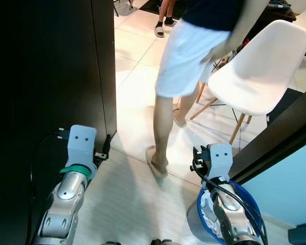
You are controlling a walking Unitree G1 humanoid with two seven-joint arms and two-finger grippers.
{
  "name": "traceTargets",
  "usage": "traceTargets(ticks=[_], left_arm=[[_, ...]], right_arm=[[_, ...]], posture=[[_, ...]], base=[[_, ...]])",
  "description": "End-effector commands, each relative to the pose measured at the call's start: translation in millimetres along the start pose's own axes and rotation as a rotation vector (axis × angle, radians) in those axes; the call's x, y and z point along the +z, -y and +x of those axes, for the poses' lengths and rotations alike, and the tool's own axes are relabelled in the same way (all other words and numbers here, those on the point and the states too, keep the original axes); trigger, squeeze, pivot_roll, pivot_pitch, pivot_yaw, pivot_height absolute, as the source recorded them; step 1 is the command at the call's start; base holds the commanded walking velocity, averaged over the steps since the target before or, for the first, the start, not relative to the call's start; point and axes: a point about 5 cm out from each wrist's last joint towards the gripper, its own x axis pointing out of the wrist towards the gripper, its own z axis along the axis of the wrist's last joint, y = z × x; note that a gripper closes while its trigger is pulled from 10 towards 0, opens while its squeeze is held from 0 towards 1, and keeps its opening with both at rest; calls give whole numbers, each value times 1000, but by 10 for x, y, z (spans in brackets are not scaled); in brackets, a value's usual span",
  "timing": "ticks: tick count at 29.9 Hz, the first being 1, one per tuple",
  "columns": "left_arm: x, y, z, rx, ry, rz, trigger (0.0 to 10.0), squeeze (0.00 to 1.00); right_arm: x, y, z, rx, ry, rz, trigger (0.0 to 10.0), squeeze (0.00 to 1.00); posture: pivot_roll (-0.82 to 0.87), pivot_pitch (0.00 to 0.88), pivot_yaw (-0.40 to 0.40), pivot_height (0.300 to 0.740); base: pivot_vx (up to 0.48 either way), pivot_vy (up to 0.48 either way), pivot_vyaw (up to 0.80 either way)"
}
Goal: Clean up the room
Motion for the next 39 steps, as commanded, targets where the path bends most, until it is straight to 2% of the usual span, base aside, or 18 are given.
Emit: traceTargets(ticks=[1, 29, 39], left_arm=[[-30, 25, -23, -3, -15, -4, 10000, 0], [-25, 23, -28, 3, -26, 3, 10000, 0], [-29, 0, -8, 7, -37, -5, 10000, 0]], right_arm=[[-43, 8, -23, -3, -26, 2, 10000, 0], [-58, -15, -27, 0, -44, -5, 10000, 0], [-76, 45, -7, -23, -58, -17, 10000, 0]], posture=[[-45, 75, -18, 740], [-40, 91, -11, 740], [-40, 99, -9, 740]], base=[[-311, 0, 0], [-352, 0, 0], [-383, 0, 0]])
